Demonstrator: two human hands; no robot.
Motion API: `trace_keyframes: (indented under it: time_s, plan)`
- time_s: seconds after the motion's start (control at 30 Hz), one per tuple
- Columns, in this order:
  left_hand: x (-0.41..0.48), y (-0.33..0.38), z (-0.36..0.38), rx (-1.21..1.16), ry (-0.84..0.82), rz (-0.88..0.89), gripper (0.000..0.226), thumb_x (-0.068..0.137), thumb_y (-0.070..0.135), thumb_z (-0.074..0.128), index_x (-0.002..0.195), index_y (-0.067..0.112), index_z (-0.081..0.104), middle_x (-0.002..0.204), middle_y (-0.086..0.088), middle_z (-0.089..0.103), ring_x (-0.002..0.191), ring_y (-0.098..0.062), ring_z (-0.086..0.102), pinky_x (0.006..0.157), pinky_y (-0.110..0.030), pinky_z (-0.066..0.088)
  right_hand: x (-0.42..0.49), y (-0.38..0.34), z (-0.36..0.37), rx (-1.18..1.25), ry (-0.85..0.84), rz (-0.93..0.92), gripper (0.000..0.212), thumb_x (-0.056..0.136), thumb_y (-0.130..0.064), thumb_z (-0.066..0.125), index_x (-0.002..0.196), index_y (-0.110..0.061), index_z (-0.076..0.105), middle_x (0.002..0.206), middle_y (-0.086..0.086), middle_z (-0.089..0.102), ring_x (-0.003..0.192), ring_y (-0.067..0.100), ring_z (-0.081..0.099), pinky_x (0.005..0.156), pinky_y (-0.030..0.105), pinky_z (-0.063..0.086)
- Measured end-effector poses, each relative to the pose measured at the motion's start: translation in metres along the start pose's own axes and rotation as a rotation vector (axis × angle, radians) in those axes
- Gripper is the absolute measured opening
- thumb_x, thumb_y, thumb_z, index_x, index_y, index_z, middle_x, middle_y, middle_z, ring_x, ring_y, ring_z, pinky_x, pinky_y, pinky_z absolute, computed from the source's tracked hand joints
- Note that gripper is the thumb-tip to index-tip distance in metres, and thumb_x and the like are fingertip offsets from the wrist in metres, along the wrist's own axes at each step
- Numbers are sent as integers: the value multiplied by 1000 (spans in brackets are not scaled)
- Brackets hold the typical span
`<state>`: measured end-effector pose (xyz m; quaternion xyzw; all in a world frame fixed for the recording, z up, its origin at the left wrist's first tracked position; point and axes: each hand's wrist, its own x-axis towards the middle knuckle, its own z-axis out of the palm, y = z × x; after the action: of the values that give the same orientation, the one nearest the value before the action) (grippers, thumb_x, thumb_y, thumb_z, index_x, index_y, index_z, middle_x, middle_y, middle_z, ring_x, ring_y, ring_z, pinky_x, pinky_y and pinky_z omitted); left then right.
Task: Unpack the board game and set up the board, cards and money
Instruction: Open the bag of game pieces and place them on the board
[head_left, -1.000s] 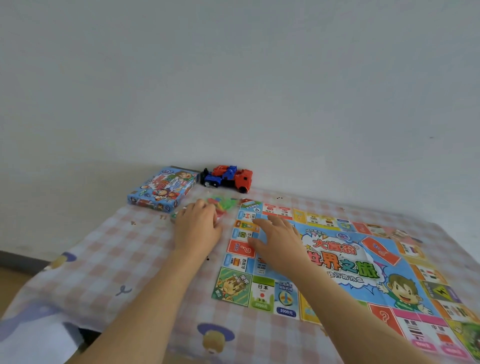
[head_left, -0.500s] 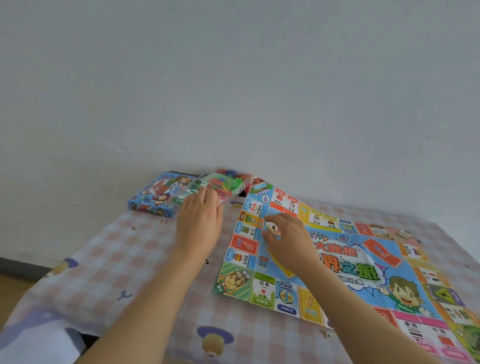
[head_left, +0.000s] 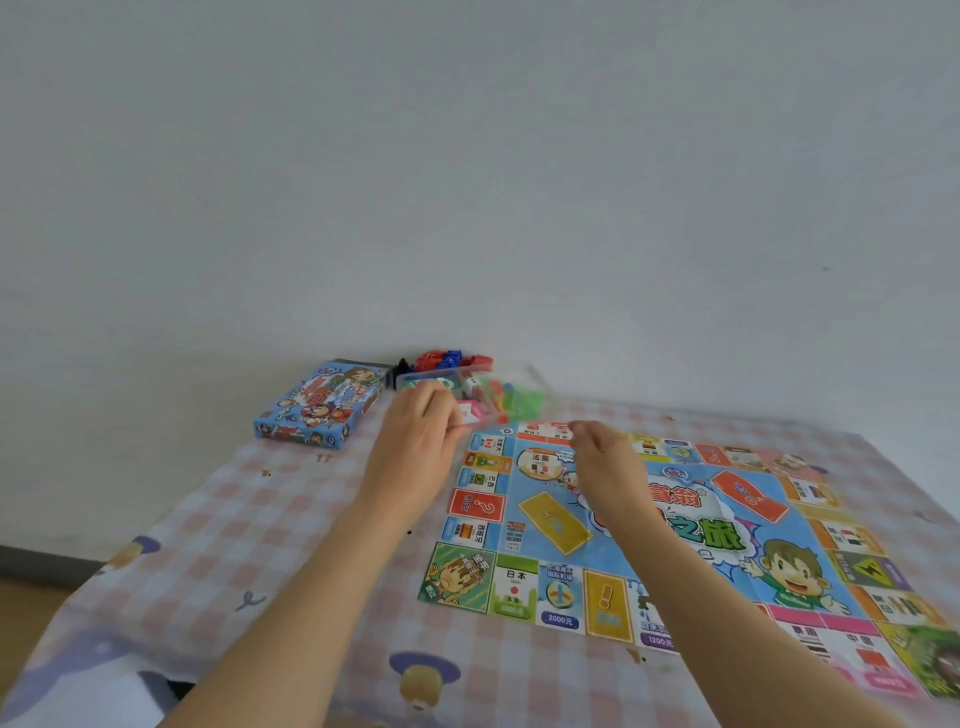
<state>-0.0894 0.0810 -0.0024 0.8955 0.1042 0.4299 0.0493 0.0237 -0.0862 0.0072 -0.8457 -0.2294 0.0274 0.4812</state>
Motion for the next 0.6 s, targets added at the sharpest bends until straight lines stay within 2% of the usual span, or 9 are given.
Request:
trace_keyframes:
  time_s: [0.07,0.13,0.2,0.3,0.37,0.47,0.53,0.6]
  plan:
    - [-4,8,8,-49,-22,-2,14,86,24,51,83,10,52,95,-2,53,89,-18,53,76,-31,51,6,0,-12,258,28,154,31,101,-30,36,105,-9,58,107,16,65,91,31,66,87,48,53]
    - [-8,18,15,-95,-23,21,13,86,21,53,83,9,53,98,-3,53,93,-19,55,76,-32,53,9,0,-24,506,-6,283,27,100,-37,41,110,-15,53,103,14,65,84,30,70,79,41,58]
    - [-10,30,21,-128,-24,80,12,85,20,55,82,8,53,98,-4,54,93,-21,56,74,-34,54,10,3,-35,672,-62,357,27,98,-36,48,115,-15,51,99,15,64,77,31,71,68,36,60]
    - [-11,41,28,-138,-48,165,15,84,24,58,83,9,55,101,-3,56,95,-22,56,76,-35,53,9,11,-44,757,-88,369,30,96,-19,55,124,-11,52,102,15,61,67,28,71,56,30,60]
    - [-11,45,31,-164,-90,153,26,85,39,56,88,13,58,109,0,55,103,-19,54,84,-32,50,11,20,-49,770,-61,366,35,95,-16,56,129,-8,52,102,15,62,65,27,69,50,26,57]
    - [-8,57,28,-336,-117,-53,49,84,60,48,108,18,57,116,9,51,109,-5,46,90,-17,37,13,33,-60,777,-42,373,36,94,-16,58,129,-8,54,101,15,62,61,26,66,47,25,55]
    - [-3,63,26,-521,-55,-294,48,87,61,46,116,23,53,118,15,50,109,0,47,91,-16,36,13,43,-65,747,-62,373,34,94,-17,59,126,-9,56,101,16,63,57,24,64,46,25,55]
    - [6,63,25,-656,-66,-518,40,89,58,45,113,28,53,116,16,53,108,-1,50,89,-20,39,12,50,-68,747,-82,377,32,92,-18,61,122,-9,58,98,15,64,54,22,62,42,24,52]
